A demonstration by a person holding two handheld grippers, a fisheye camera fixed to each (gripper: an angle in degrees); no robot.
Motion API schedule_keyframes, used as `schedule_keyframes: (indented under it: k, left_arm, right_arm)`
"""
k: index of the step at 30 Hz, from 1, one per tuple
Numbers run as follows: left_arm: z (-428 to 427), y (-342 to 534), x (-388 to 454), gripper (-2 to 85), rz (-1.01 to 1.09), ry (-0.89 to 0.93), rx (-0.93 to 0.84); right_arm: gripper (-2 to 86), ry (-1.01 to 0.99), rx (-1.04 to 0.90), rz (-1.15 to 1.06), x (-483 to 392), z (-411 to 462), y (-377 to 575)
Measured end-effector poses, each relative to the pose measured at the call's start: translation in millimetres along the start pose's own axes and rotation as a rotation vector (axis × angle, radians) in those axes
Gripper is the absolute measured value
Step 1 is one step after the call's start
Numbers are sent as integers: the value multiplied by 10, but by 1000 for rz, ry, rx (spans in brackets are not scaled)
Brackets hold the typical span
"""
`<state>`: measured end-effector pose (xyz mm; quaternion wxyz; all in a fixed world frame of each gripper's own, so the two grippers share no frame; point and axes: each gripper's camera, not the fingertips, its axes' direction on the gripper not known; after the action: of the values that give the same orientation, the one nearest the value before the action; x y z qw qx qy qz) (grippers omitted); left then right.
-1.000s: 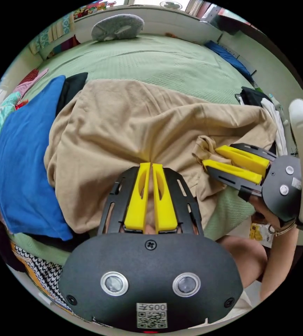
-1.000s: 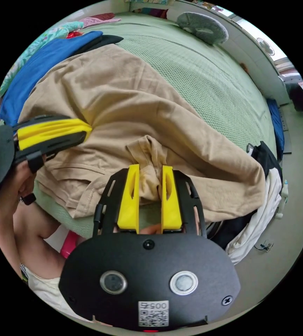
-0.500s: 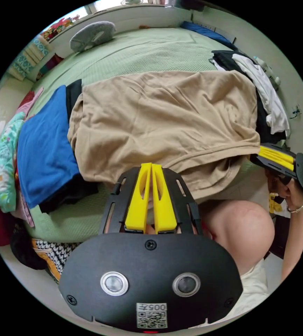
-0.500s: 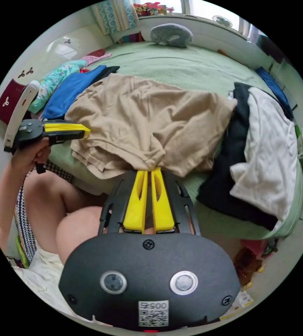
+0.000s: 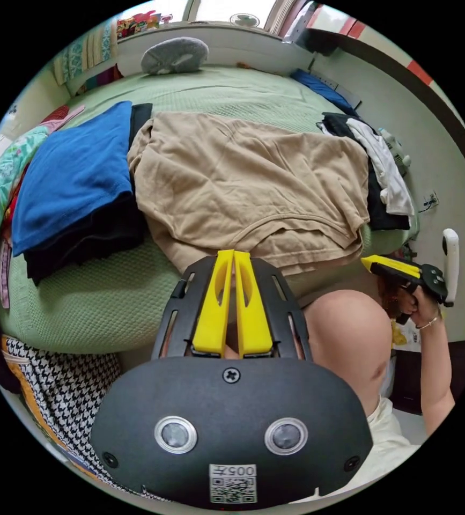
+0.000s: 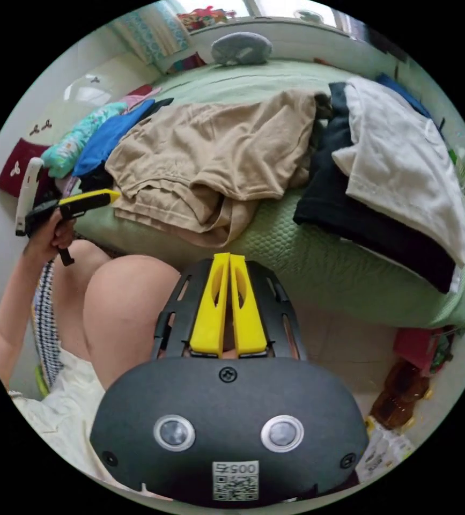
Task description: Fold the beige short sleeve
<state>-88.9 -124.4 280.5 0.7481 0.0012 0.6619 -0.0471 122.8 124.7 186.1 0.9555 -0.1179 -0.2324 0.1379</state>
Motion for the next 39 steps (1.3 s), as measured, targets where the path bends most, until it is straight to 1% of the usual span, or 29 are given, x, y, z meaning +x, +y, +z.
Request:
schedule_keyframes:
  k: [3,4,6,9,12,14,19,23,26,30,34,37,39]
  left_arm:
    - [154,83,36,3,-9,6,-63]
    - [194,102,38,4,-18,4,-77]
    - [224,208,45,7,-36,17,-46]
    - [208,276,62,9,-59,25,-68]
    - [190,338,129,10,-35,0,-93]
    - [180,383,182,10,-23,-24,-98]
    - [154,522,358,10,38,-109,-94]
    - [118,631,429,9,46,-123,-88]
    - [87,744,464,10,88,-125,-51]
    - [30,858,446,16,33,-81,-14]
    - [-40,941,446,34,-29,-63,21]
    - [-105,1012,540,63,-8,-142,49]
    - [-157,1057,643,94,37,-240,69]
  right_arm:
    - [-6,107,76,-47,-121,-227,58]
    - [-5,115,90,-56,-140,-271,64]
    - [6,122,133,-76,-192,-420,65]
    - [70,122,122,-105,-228,-496,15]
    - [110,63,139,-118,-244,-525,-30]
    - [115,65,137,-110,-266,-519,-70]
    - [110,141,69,-75,-267,-406,-213]
    - [61,163,-35,-15,-83,-258,-326]
    - [29,98,1,29,123,-301,-269]
    - [2,-30,40,109,443,-415,-161]
    - [-3,-132,55,128,614,-590,-120]
    - [-6,-180,95,119,697,-813,-120]
    - [-7,-209,107,102,729,-989,-165]
